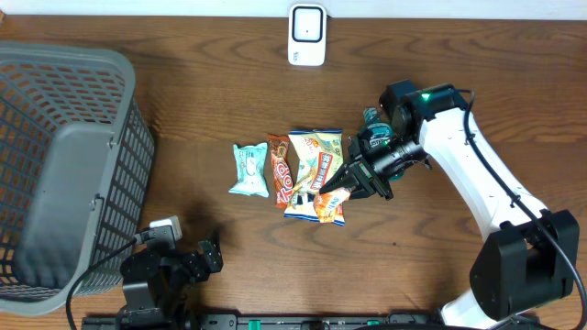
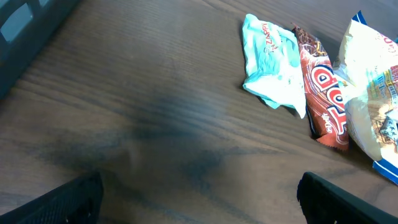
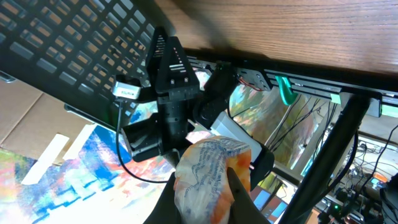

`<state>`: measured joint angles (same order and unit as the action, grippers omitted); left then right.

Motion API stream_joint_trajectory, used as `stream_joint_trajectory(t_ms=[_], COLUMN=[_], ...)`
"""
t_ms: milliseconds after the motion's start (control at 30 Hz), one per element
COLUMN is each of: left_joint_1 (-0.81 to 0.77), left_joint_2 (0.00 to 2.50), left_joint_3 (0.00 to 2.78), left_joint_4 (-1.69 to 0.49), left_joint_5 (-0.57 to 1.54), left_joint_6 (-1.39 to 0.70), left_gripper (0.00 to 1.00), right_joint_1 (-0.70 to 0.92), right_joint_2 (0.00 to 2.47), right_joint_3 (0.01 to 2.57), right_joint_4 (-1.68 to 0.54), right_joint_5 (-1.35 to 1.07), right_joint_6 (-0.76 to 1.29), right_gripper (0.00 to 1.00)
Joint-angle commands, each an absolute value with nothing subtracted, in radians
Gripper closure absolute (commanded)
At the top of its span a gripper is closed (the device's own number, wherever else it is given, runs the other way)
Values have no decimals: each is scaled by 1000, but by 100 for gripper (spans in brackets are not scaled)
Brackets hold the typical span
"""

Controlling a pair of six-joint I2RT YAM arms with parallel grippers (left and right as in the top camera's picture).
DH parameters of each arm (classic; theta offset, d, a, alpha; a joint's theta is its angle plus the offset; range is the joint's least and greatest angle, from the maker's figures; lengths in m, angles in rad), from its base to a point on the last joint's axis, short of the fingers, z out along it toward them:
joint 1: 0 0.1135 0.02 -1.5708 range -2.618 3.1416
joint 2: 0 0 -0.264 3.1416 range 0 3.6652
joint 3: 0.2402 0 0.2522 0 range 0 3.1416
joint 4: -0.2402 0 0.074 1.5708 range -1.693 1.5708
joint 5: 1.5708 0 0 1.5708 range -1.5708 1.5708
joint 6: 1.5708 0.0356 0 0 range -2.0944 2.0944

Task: Scan the item barcode
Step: 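Lift the Kleenex pack off the snack bag with the right gripper, then hold the Kleenex pack in front of the white scanner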

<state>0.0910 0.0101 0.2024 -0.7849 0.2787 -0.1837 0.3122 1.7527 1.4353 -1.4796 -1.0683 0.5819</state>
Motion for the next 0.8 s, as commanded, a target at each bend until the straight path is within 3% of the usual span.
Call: stream_joint_trajectory(t_ms=[0, 467, 767], left_joint_1=[95, 95, 95], left_joint_2=[9, 9, 9], left_joint_3=[202, 202, 202], left_joint_4=[-859, -859, -859], left_joint_5=[279, 279, 279], left_joint_6=[-185, -185, -185], left_gripper=[2, 2, 2], right_joint_1=[306, 306, 320], right_joint_2=[1734, 1734, 1734], right_joint_3=[1452, 1452, 1452], right_joint_4=[-1477, -1443, -839], right_joint_5=[-1075, -1054, -780], right_joint_6=[591, 641, 361], right_gripper=[98, 99, 97])
